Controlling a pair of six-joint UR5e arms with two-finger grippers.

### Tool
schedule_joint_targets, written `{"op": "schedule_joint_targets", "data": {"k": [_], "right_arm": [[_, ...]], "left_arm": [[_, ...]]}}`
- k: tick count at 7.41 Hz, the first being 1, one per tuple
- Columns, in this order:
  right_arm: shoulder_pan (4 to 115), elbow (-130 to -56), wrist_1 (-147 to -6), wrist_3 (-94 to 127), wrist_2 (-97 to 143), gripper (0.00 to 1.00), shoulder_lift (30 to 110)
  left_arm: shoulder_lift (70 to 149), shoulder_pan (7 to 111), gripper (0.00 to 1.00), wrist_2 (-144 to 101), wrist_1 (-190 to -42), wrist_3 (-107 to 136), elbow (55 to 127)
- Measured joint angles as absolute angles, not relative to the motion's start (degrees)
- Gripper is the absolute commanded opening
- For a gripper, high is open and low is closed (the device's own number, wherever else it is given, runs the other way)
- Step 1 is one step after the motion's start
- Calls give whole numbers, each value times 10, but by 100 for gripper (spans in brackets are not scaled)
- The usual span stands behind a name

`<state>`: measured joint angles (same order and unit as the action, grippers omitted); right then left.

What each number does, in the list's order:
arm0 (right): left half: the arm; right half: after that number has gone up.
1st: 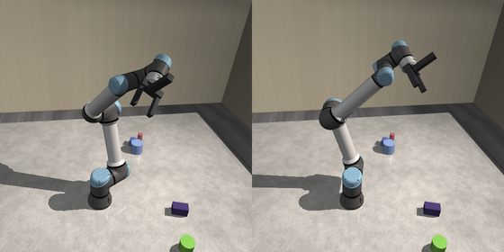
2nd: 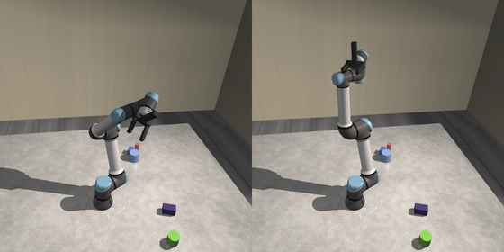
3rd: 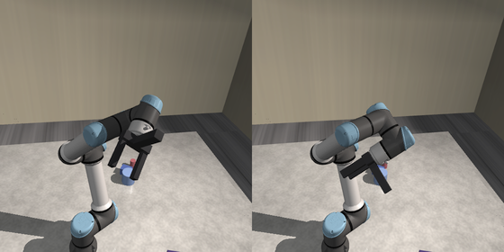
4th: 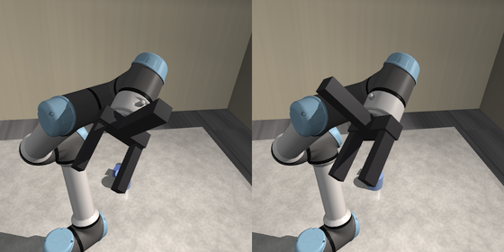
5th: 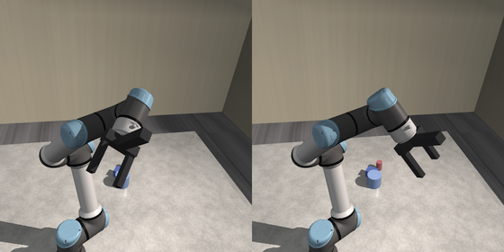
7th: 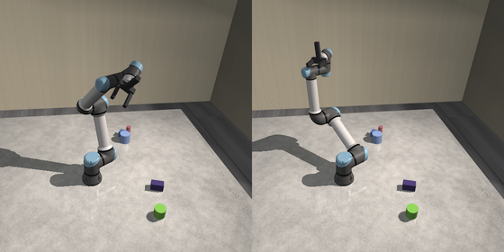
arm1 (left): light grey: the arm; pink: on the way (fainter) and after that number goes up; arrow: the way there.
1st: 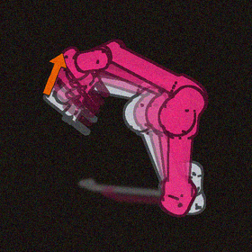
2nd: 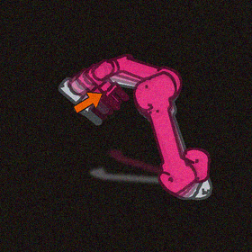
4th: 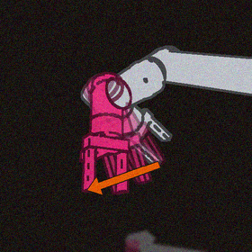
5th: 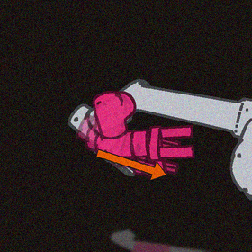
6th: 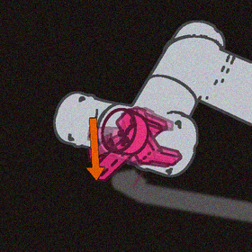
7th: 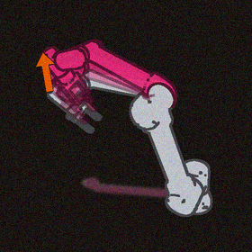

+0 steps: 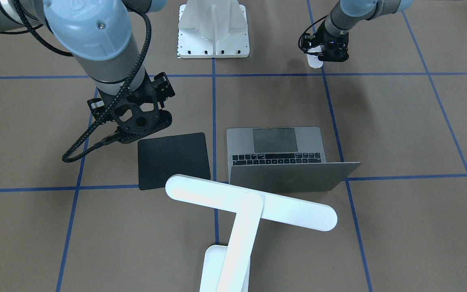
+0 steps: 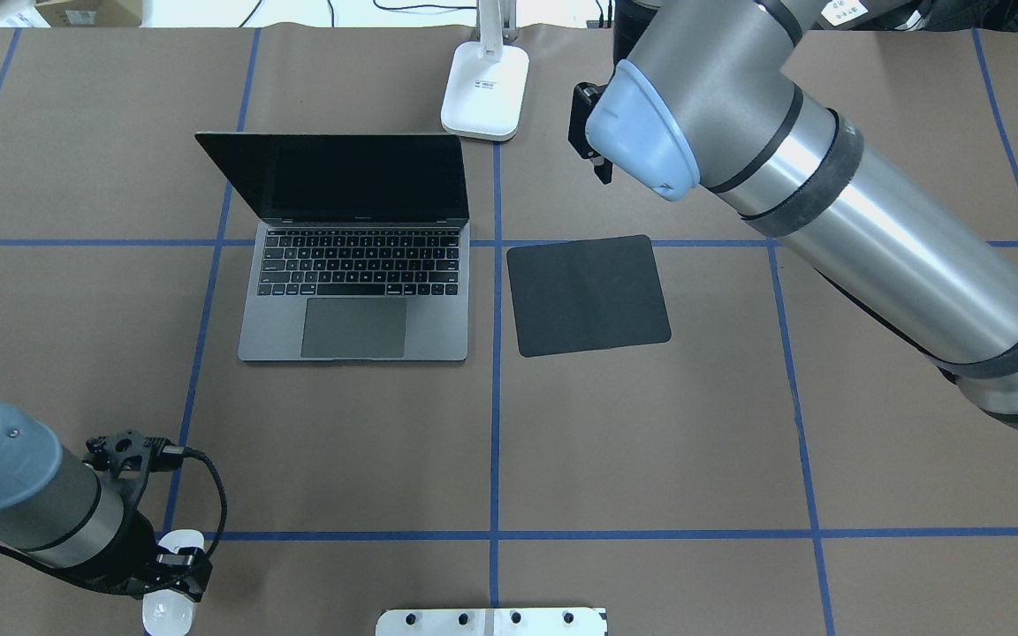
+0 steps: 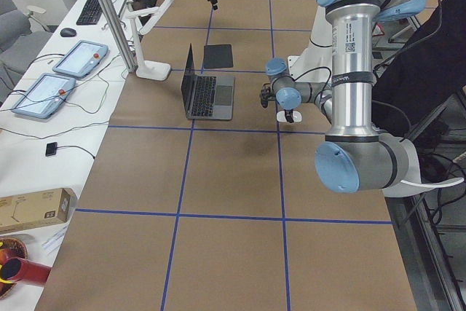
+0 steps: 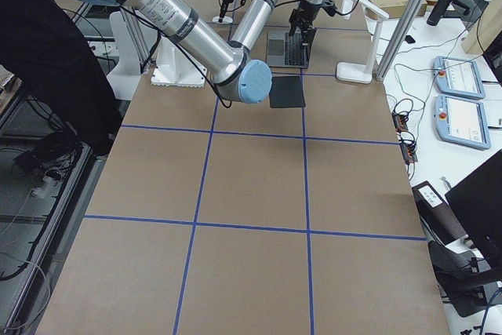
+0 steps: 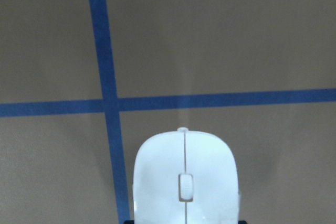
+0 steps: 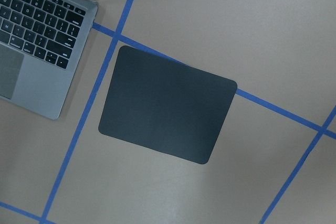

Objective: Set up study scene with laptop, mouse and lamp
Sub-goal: 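Carry the white mouse with the left gripper toward the black pad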

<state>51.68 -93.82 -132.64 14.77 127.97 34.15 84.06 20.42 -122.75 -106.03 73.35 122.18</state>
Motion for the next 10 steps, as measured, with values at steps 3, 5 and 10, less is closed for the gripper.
{"op": "schedule_joint_targets", "data": {"k": [3, 5, 10], "right_arm": [[518, -971, -1330, 148, 1280, 100, 365], [519, -987, -1332, 148, 1281, 100, 378], [533, -998, -1332, 147, 1281, 100, 396]], "left_arm": [[878, 240, 67, -1232, -1057, 728, 1220], [918, 261, 67, -1238, -1029, 722, 1216], [1102, 304, 67, -1239, -886, 697, 1166]]}}
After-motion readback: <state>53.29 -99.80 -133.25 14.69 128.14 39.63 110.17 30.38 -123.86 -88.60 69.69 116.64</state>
